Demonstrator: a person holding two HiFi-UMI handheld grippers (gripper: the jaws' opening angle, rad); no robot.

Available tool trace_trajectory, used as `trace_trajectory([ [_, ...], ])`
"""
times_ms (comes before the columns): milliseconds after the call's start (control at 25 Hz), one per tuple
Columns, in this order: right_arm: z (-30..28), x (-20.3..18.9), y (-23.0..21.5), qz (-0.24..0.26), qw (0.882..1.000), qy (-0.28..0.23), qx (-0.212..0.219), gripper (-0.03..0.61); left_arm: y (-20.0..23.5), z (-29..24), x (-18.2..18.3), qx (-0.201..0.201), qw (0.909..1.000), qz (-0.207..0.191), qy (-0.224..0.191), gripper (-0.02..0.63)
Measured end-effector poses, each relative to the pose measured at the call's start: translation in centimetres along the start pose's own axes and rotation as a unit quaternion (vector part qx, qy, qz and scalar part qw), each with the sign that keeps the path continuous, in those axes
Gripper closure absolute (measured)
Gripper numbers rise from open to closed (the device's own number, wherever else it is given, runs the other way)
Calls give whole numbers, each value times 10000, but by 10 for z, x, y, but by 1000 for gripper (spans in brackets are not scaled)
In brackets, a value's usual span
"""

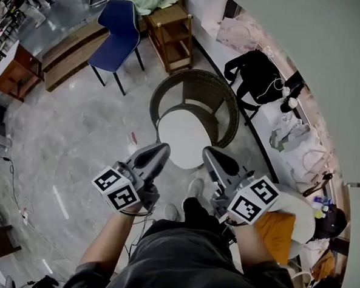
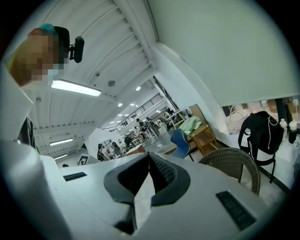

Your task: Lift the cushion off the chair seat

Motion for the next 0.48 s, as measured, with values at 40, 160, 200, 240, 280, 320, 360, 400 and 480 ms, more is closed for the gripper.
trace_trajectory([
  [40, -2, 0, -8, -38, 10000, 28, 8, 565, 4, -7, -1, 37, 10000, 24, 25, 604],
  [160, -9, -2, -32, -152, 9998, 129, 44, 565, 15, -24, -9, 175, 9997, 73, 124, 604],
  [200, -10, -5, -40, -202, 9996, 166, 52, 565, 19, -29, -13, 225, 9996, 87, 161, 604],
  [240, -12, -9, -49, -264, 9994, 201, 55, 565, 23, -34, -17, 275, 9994, 105, 199, 604],
  [280, -14, -13, -58, -336, 9991, 233, 54, 566, 28, -40, -22, 326, 9991, 130, 236, 604],
  [320, -15, -18, -67, -416, 9988, 261, 43, 565, 34, -45, -27, 375, 9988, 166, 272, 604],
  [360, -17, -24, -76, -502, 9983, 288, 20, 566, 40, -51, -32, 419, 9984, 211, 307, 604],
  [400, -19, -30, -85, -601, 9977, 313, -10, 565, 47, -56, -37, 459, 9980, 258, 344, 604],
  [480, -22, -48, -103, -840, 9958, 358, -85, 565, 60, -64, -49, 538, 9970, 349, 435, 604],
])
Point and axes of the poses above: the fingertips, and each gripper's own axes: z backward along the fingers, y to its left, x out of its top, the point moved 5 cm from there along z, backward along the fingers, and after that the axes turned 6 degrees about x, right-handed, at the moved point
